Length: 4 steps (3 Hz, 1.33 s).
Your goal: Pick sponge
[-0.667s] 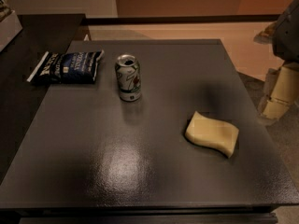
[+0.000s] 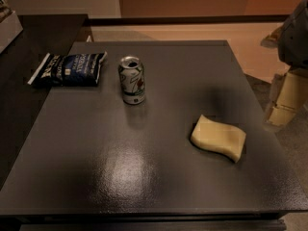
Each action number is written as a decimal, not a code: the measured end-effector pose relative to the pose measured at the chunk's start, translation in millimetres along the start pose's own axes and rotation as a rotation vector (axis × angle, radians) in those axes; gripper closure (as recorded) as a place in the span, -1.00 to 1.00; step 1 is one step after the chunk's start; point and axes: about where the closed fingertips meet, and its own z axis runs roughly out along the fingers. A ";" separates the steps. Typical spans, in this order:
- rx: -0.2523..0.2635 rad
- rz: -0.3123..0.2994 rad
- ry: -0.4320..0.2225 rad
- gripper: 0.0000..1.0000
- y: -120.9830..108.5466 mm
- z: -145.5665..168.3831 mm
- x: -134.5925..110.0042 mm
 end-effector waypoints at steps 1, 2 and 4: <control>-0.018 0.000 0.022 -1.00 9.4 15.8 -0.5; -0.051 0.020 0.034 -1.00 24.4 39.9 1.9; -0.103 0.044 0.007 -1.00 51.0 85.6 5.6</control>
Offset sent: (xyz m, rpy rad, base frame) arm -0.0218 0.0139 -0.0842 -0.0122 0.1266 -0.0367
